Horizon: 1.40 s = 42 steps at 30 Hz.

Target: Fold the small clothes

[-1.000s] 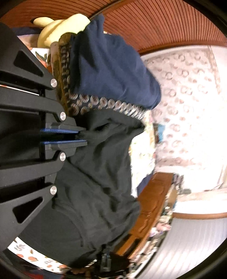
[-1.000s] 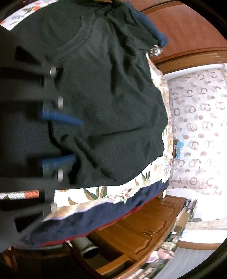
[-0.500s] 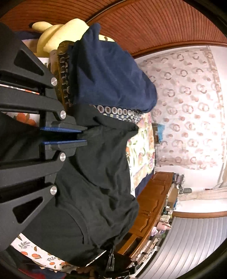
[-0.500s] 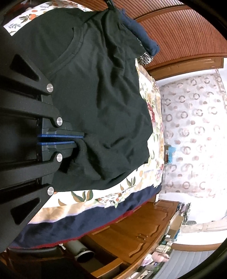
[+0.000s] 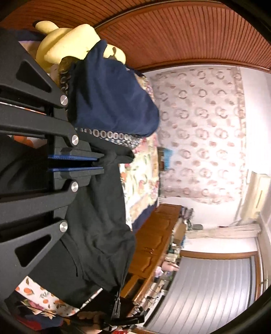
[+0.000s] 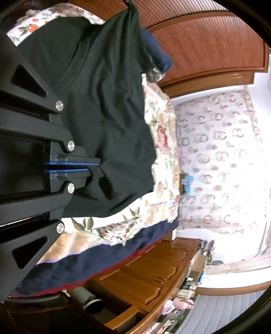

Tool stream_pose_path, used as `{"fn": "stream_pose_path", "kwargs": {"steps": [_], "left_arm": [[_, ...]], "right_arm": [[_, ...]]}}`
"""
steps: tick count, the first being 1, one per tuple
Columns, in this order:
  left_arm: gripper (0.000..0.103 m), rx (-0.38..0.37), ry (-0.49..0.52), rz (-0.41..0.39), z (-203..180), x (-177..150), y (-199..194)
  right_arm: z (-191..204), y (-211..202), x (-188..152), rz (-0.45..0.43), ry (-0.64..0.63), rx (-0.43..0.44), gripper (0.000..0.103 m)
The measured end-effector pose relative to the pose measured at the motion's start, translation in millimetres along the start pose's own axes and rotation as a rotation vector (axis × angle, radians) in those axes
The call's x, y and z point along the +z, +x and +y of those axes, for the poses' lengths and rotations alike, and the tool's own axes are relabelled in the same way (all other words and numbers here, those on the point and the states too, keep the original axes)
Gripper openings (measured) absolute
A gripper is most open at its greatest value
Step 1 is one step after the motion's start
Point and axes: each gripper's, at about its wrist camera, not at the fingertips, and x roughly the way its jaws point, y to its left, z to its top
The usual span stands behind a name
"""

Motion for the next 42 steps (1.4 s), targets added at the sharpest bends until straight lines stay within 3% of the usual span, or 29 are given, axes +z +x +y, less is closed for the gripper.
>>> {"fn": "stream_pose_path", "kwargs": {"steps": [5,13,21,26,30,31,35,42], "left_arm": [[0.006,-0.012,-0.004,-0.027,-4,-6,-26],[0.006,-0.008,-0.037,0.021,0,-36,-48],[0.006,0.036,-0.060,0.159,2,-90,-25],[0.012,0.058,-0.066,0.201,1,-102,-20],[0.040,0.056,-0.094,0.188,9,-99,-24],[0.045,0.055,-0.097,0.183,10,-99,-25],[0.049,0.059,-0.083,0.200,9,-98,-19],[0.051,0.079,-0.076,0.277,9,-109,4]], "right_arm": [[-2,-40,-2,-0.053,-0.022,0.012,0.002],[-11,-93,-37,-0.066,-0.037,0.017,0.002],[-9,-57,-78,0.091,-0.035,0.012,0.002],[-5,-36,-79,0.128,-0.049,-0.018,0.003],[-3,-33,-70,0.115,-0.063,-0.036,0.014],[0,-40,-70,0.110,-0.070,-0.043,0.022],[7,-47,-68,0.078,-0.086,-0.045,0.037],[8,-44,-71,0.070,-0.077,-0.014,0.046]]}}
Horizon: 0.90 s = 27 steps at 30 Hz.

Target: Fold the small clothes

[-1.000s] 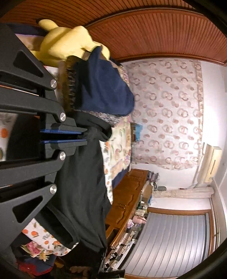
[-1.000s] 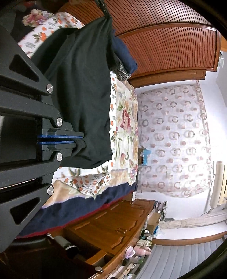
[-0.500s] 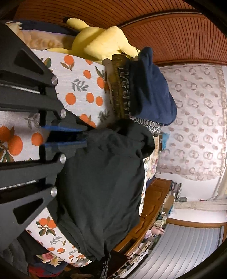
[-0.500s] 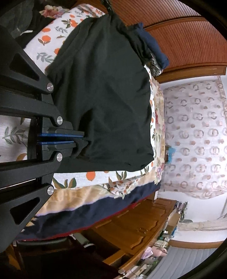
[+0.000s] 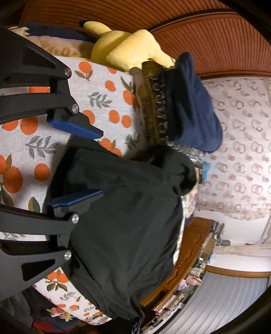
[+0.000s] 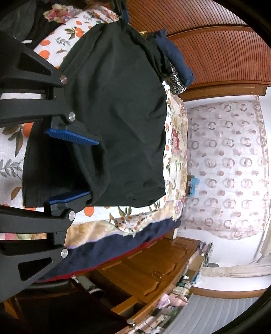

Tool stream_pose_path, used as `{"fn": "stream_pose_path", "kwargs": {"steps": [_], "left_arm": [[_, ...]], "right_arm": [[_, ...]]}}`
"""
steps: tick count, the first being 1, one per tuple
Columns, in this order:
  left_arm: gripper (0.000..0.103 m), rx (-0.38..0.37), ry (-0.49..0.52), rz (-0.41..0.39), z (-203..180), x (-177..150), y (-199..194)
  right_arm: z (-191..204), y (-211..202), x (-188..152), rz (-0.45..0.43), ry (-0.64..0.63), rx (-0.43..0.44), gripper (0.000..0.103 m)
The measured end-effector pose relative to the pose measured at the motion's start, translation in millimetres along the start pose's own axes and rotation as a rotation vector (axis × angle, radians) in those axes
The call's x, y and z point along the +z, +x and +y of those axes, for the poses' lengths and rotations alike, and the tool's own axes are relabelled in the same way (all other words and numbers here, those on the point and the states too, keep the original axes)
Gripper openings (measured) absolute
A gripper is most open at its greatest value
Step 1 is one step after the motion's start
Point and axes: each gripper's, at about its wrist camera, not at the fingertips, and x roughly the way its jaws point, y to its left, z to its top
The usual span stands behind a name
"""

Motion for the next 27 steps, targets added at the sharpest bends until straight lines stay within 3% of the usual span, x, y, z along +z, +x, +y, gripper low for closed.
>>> {"fn": "stream_pose_path", "kwargs": {"steps": [7,15,21,27], "left_arm": [[0.051,0.016,-0.019,0.033,6,-6,10],[0.051,0.028,-0.005,0.053,4,-9,16],[0.051,0.031,-0.008,0.053,5,-10,15],[0.052,0.040,-0.002,0.057,3,-9,16]], "right_arm": [[-5,-13,-6,0.065,-0.023,-0.003,0.047],[-2,-34,-5,0.039,-0.048,-0.065,0.047],[25,-30,-2,0.011,-0.084,0.012,0.052],[67,11,-5,0.063,-0.144,0.088,0.052]]}}
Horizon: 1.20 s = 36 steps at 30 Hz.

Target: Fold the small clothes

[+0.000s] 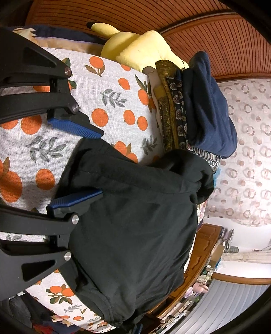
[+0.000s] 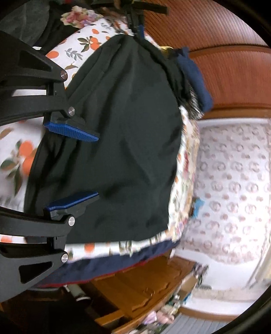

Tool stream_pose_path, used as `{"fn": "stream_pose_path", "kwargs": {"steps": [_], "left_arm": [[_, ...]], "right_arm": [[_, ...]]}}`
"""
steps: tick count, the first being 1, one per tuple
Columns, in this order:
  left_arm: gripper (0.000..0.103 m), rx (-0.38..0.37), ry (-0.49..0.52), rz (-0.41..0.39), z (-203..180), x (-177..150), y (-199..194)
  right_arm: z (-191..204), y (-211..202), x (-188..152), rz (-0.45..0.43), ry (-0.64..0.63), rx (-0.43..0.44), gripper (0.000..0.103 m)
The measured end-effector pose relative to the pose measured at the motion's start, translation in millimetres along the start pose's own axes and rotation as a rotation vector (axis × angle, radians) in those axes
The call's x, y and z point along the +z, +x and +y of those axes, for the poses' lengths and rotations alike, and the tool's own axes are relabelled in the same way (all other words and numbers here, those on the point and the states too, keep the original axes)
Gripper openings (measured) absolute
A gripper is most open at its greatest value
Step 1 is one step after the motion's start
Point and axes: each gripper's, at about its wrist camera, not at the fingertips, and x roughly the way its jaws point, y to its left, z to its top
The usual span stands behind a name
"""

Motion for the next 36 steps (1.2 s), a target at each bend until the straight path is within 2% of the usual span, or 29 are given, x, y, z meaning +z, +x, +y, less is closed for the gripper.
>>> {"fn": "stream_pose_path", "kwargs": {"steps": [6,10,14,17,19,22,27,31,36], "left_arm": [[0.052,-0.004,-0.007,-0.002,0,0,0],[0.052,-0.008,-0.005,-0.011,0,-1,0],[0.051,-0.027,-0.004,-0.014,1,-2,-1],[0.039,-0.028,-0.001,-0.014,1,-2,-2],[0.025,-0.048,0.001,-0.011,1,-2,-3],[0.009,-0.082,0.016,-0.011,-5,-3,-7],[0.008,-0.159,0.028,-0.090,-22,8,-30],[0.007,-0.194,0.050,-0.184,-44,34,-56],[0.006,-0.281,0.106,-0.258,-86,73,-76]], "right_arm": [[31,38,4,0.042,-0.076,0.050,0.052],[28,55,6,0.063,-0.074,0.037,0.052],[18,57,7,0.052,-0.013,0.047,0.055],[19,58,3,0.054,-0.005,0.032,0.062],[19,59,2,0.052,-0.001,0.019,0.064],[24,61,4,0.043,0.001,0.013,0.067],[25,58,2,0.046,-0.004,0.017,0.067],[17,52,-1,0.056,0.010,0.031,0.067],[8,36,-5,0.009,0.049,0.035,0.067]]}}
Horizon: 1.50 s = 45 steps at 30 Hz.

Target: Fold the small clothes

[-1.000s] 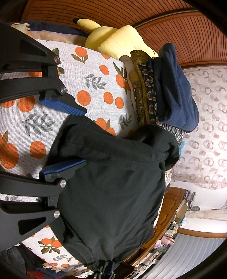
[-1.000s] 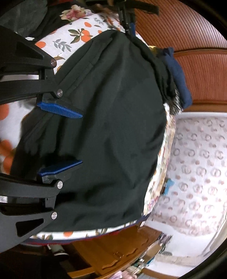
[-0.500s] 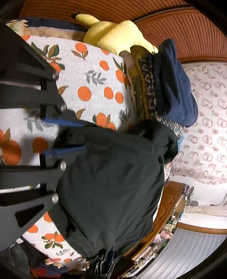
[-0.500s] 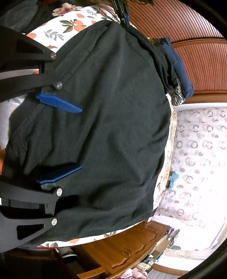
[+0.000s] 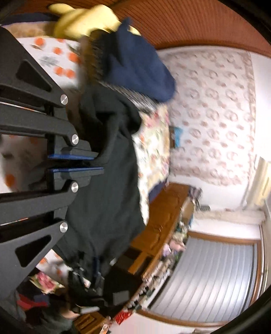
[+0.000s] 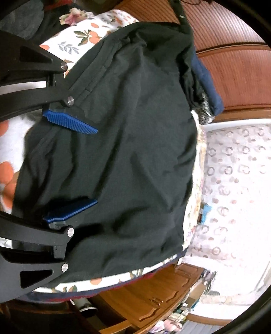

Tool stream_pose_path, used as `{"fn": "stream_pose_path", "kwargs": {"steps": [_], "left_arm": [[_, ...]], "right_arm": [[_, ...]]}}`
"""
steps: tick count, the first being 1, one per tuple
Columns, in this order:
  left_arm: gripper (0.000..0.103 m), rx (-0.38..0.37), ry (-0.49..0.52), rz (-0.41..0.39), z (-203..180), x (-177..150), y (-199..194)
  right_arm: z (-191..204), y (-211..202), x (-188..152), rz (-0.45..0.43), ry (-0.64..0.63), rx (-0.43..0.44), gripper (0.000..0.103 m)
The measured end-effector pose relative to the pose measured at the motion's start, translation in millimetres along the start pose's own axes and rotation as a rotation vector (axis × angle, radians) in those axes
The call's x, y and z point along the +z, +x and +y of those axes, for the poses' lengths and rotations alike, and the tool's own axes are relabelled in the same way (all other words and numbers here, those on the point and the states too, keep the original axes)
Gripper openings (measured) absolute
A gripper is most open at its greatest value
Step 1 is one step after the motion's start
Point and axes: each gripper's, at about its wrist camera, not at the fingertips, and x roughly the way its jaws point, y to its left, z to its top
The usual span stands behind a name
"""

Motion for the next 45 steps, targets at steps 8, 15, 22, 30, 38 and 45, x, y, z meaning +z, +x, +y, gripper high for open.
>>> {"fn": "stream_pose_path", "kwargs": {"steps": [8,15,22,30,38,45], "left_arm": [[0.006,-0.153,0.121,-0.038,-81,62,36],[0.006,-0.298,0.229,-0.049,-151,104,41],[0.012,-0.297,0.282,0.040,-170,101,59],[0.043,-0.230,0.300,0.128,-142,74,70],[0.062,-0.073,0.194,0.144,-48,33,52],[0.062,0.085,0.099,0.218,31,-7,61]], "right_arm": [[-29,-44,-11,-0.086,0.077,-0.036,0.067],[-47,-76,-23,-0.141,0.130,-0.086,0.067],[-41,-79,-36,-0.146,0.145,-0.078,0.067],[-50,-72,-26,-0.134,0.138,-0.063,0.067],[-46,-53,-7,-0.111,0.108,-0.029,0.067],[-13,-32,15,-0.094,0.020,0.093,0.065]]}}
